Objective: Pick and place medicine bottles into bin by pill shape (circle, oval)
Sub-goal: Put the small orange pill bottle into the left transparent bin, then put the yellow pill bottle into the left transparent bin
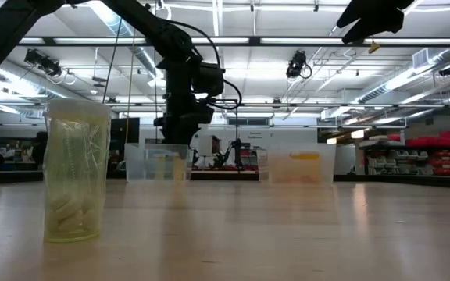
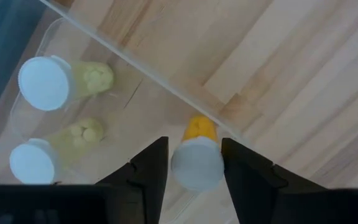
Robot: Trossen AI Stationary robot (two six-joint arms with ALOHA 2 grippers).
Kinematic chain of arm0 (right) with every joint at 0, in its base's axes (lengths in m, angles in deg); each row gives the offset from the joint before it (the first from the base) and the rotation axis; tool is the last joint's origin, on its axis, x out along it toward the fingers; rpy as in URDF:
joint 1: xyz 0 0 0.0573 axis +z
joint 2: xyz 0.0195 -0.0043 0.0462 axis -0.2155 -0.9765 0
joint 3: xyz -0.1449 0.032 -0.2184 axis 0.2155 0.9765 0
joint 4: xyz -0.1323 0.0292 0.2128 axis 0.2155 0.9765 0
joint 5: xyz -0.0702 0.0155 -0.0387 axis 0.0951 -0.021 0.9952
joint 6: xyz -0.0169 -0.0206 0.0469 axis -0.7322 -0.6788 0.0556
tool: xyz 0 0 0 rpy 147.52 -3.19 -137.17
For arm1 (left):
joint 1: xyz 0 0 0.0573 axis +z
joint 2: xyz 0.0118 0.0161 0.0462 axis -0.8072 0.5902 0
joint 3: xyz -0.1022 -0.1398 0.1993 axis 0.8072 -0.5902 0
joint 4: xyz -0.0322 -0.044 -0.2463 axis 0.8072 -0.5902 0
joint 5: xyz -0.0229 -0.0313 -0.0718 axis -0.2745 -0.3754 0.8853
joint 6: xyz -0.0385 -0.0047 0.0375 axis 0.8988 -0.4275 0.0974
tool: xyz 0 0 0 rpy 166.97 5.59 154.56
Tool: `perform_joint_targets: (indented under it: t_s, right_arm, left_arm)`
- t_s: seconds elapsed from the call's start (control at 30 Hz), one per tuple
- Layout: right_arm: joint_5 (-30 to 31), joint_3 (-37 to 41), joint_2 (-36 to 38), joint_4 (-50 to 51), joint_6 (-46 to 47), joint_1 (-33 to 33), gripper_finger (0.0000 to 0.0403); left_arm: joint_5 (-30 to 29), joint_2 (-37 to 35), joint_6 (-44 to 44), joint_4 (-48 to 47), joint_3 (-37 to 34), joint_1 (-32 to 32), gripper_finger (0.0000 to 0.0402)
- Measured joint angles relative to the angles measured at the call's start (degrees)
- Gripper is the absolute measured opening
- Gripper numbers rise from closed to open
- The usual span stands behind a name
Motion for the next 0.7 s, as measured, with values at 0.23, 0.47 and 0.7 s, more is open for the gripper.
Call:
perform_joint_targets:
  t_s: [0.23, 0.47, 0.7]
  right_arm:
    - [0.0, 0.0, 0.0, 0.0, 0.0, 0.0, 0.0277]
    - [0.7, 0.0, 0.0, 0.0, -0.4, 0.0, 0.0277]
    - [1.5, 0.0, 0.0, 0.0, -0.6, 0.0, 0.0277]
  left_arm:
    - [0.0, 0.0, -0.6, 0.0, 0.0, 0.0, 0.0202]
    - [-0.1, 0.0, -1.6, -2.7, 2.9, 0.2, 0.0236]
    - [-0.1, 0.0, -1.1, -10.3, 11.1, 0.0, 0.0244]
